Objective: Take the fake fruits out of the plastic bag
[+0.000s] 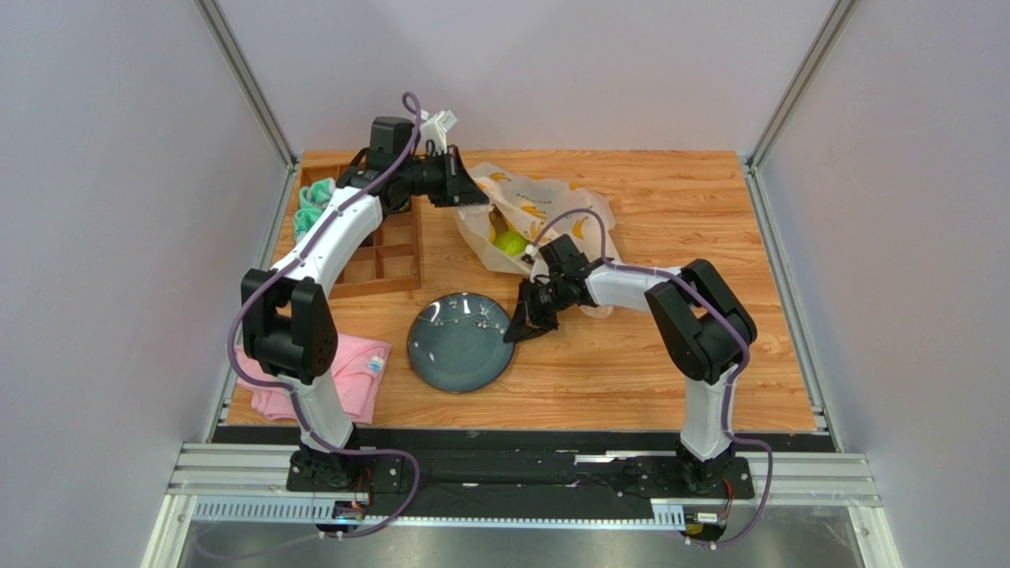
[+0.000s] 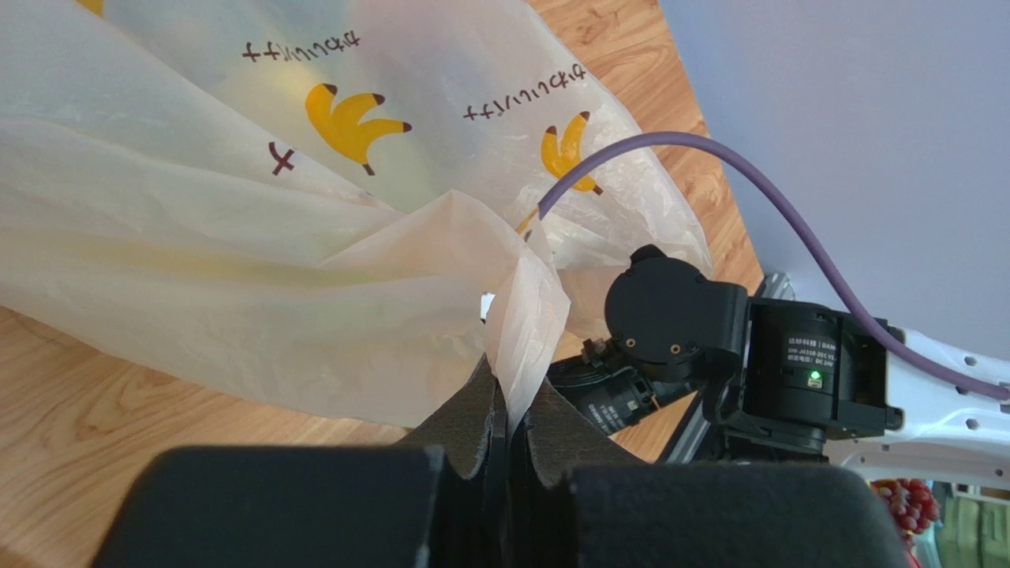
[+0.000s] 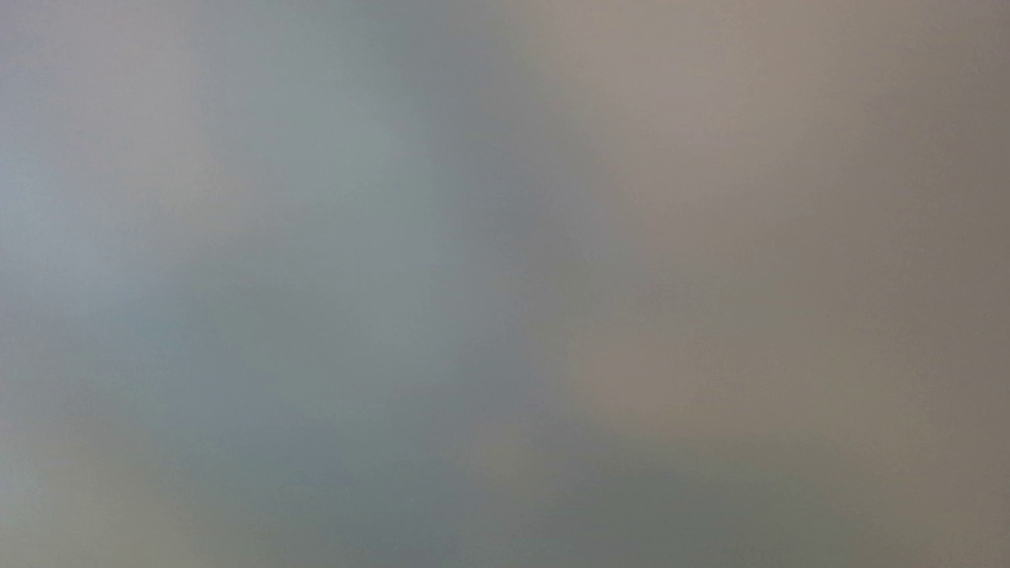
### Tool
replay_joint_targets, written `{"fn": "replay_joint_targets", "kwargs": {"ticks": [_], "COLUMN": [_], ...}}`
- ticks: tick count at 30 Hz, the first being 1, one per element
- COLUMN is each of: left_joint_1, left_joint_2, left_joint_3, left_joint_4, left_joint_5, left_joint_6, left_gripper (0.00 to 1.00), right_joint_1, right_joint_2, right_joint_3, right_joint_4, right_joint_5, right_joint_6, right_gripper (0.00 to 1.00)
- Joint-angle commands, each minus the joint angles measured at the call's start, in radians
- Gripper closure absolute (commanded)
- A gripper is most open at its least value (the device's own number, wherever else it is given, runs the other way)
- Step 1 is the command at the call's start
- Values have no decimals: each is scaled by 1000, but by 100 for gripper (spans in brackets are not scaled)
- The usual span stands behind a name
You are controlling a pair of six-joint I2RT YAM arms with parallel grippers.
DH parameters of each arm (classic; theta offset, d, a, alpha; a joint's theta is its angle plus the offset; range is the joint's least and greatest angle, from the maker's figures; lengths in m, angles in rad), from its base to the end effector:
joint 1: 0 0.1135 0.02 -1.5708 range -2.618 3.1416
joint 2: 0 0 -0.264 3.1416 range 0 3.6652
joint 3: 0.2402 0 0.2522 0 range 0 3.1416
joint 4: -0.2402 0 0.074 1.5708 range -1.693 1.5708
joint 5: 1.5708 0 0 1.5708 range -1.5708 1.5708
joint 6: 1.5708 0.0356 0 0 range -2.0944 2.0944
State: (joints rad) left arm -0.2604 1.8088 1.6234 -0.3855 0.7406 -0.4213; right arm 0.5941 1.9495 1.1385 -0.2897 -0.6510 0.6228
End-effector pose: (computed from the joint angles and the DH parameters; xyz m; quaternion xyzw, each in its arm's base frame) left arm 0.3981 -0.1309 0.3297 0.1072 0.8294 -0.4487 0.3150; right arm 0.2996 0.2284 0.1313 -0.0612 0.9224 0.3813 0.0033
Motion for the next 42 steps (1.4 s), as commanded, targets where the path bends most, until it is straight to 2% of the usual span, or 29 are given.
{"fn": "replay_joint_targets", "kwargs": {"ticks": [1,8,12,14,17,19,20,22,23,25,27,28,30,31,34,38,42], "left_joint_1": [3,3,0,0,0,0,-2,-8,-10,-10,-10,-10,-10,-10,-10,-10,-10], "left_joint_2": [-51,-54,-63,-68,-71,-74,-74,-89,-98,-138,-187,-203,-250,-265,-324,-384,-491], "left_joint_3": [-5,-19,-28,-30,-31,-33,-33,-43,-54,-97,-126,-149,-171,-187,-212,-230,-283], "left_joint_4": [25,48,60,57,53,48,43,27,25,28,19,17,8,7,-4,-39,-108], "left_joint_5": [3,17,17,20,20,20,20,7,3,2,-1,0,3,6,13,23,25], "left_joint_6": [-8,-25,-25,-24,-17,-13,-8,16,22,29,39,42,46,46,53,94,142], "left_gripper": [97,97,97,97,97,97,97,97,97,97,97,97,97,97,97,97,97], "right_joint_1": [-48,-183,-261,-278,-286,-281,-275,-248,-229,-215,-194,-189,-174,-165,-129,-48,-11], "right_joint_2": [-118,-283,-365,-392,-431,-457,-471,-494,-504,-529,-534,-528,-476,-453,-341,-259,-158], "right_joint_3": [-75,-239,-330,-349,-292,-226,-133,-31,83,176,272,299,380,404,512,560,612], "right_joint_4": [-43,-251,-374,-416,-436,-520,-558,-677,-707,-732,-700,-656,-628,-618,-618,-592,-548], "right_joint_5": [-7,37,122,143,104,56,48,40,44,45,97,125,177,186,198,229,350], "right_joint_6": [-54,-152,-175,-178,-227,-271,-335,-408,-481,-527,-566,-577,-613,-618,-693,-732,-687], "right_gripper": [100,100,100,79,35,20,19,19,21,28,34,40,47,53,63,65,65]}}
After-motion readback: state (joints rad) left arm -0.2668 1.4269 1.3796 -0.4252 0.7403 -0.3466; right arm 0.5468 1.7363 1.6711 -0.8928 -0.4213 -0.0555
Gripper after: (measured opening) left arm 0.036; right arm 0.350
